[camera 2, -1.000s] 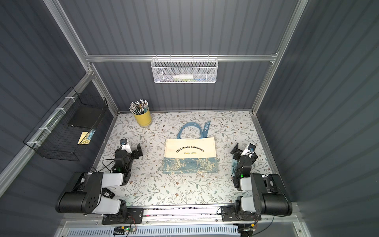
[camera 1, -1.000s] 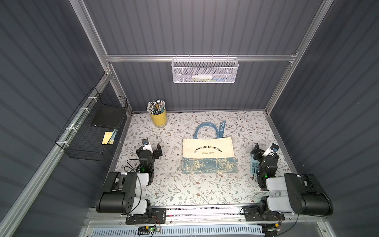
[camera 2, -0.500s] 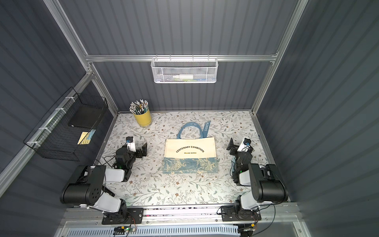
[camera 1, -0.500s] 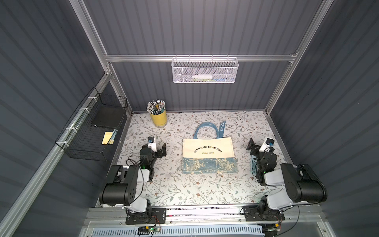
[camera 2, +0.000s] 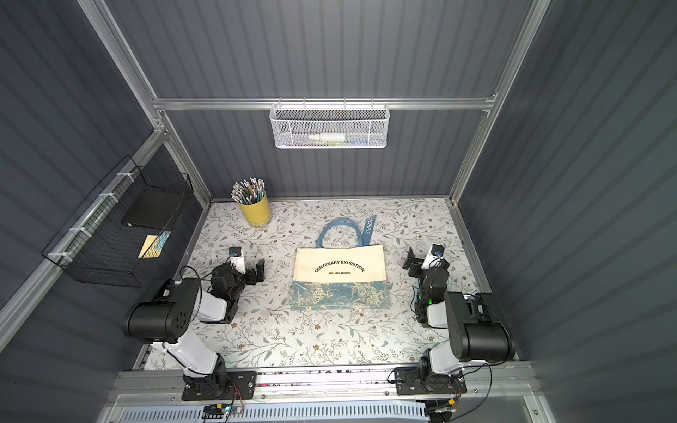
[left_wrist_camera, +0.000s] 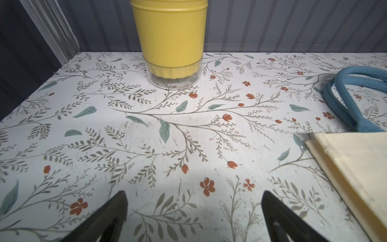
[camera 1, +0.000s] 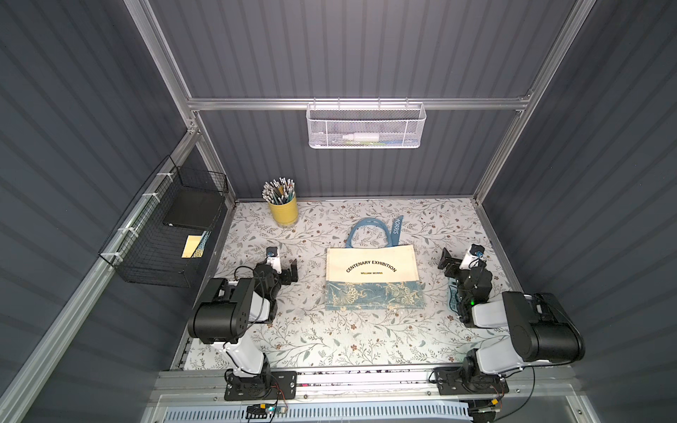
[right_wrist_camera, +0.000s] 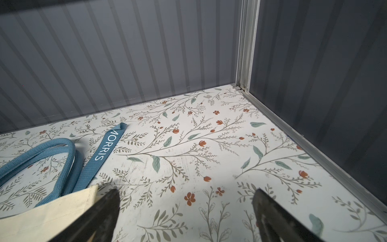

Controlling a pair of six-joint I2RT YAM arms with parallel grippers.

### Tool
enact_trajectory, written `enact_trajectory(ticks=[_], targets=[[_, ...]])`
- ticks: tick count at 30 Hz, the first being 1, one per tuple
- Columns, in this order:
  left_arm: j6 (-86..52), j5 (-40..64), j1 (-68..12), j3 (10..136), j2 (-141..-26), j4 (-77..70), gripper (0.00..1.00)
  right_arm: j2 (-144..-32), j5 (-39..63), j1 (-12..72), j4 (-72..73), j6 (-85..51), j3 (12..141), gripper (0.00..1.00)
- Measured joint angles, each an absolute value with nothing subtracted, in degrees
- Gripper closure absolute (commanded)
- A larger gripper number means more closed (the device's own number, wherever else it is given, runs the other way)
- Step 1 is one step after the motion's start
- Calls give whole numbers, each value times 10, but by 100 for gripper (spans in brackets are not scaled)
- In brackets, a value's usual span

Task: Put away the canvas bag
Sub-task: Reset both arms

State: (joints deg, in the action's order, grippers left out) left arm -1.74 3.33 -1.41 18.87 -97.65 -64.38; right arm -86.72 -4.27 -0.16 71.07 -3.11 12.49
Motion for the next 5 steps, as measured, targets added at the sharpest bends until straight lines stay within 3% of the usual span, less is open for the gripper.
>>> enact_trajectory(ticks=[5], targets=[[-17, 33, -14, 189, -977, -644, 0, -870, -43, 11, 698, -20, 138, 1]])
